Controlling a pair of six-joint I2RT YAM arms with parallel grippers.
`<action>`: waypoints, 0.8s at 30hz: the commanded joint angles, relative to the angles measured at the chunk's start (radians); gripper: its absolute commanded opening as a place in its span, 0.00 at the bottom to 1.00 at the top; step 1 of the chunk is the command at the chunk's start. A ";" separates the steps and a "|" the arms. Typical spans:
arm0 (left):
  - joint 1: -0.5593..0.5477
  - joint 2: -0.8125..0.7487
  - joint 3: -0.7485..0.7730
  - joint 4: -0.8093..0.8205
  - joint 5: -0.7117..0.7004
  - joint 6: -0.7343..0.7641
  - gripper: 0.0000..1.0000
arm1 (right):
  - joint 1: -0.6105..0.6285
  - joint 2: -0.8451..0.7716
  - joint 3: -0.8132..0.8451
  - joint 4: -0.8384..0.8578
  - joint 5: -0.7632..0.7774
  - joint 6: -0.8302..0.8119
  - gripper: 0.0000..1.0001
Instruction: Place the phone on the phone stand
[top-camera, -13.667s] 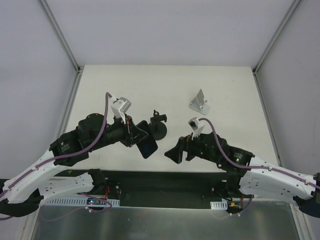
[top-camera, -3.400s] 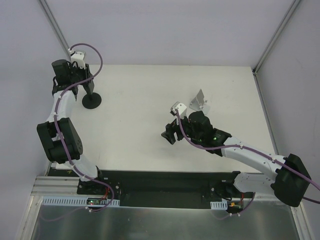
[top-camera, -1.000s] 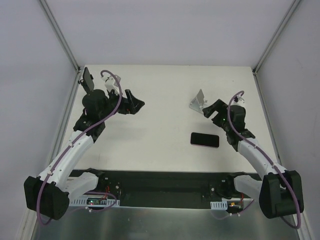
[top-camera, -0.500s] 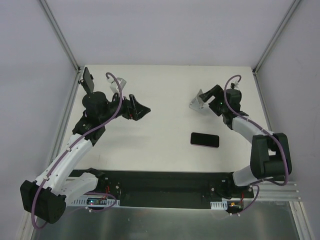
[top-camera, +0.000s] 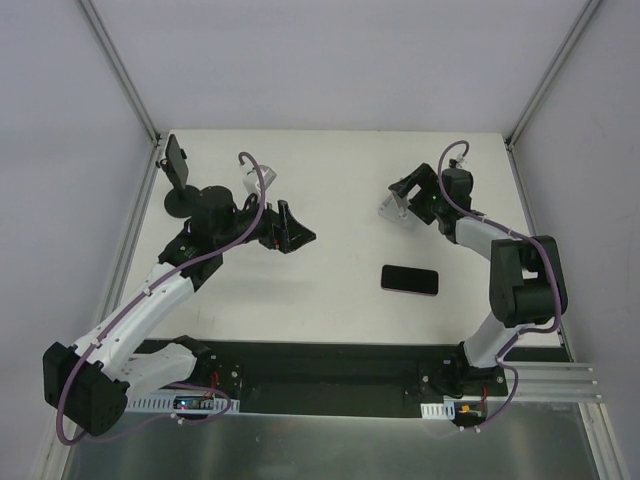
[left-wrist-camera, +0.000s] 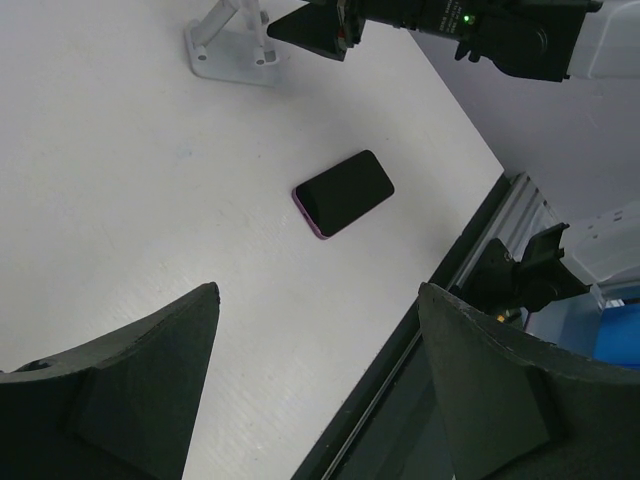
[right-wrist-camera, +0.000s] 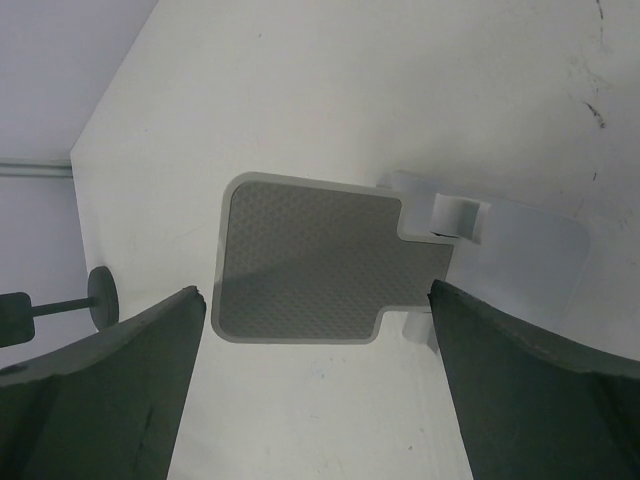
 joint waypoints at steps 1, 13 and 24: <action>-0.018 -0.015 0.029 0.009 0.013 0.022 0.78 | -0.001 0.027 0.043 0.024 -0.003 0.038 0.97; -0.016 -0.001 0.038 0.006 0.022 0.017 0.78 | -0.011 0.070 0.055 0.015 -0.011 0.085 0.96; -0.016 0.006 0.037 0.006 0.026 0.016 0.78 | -0.022 0.070 0.030 0.013 -0.025 0.059 0.97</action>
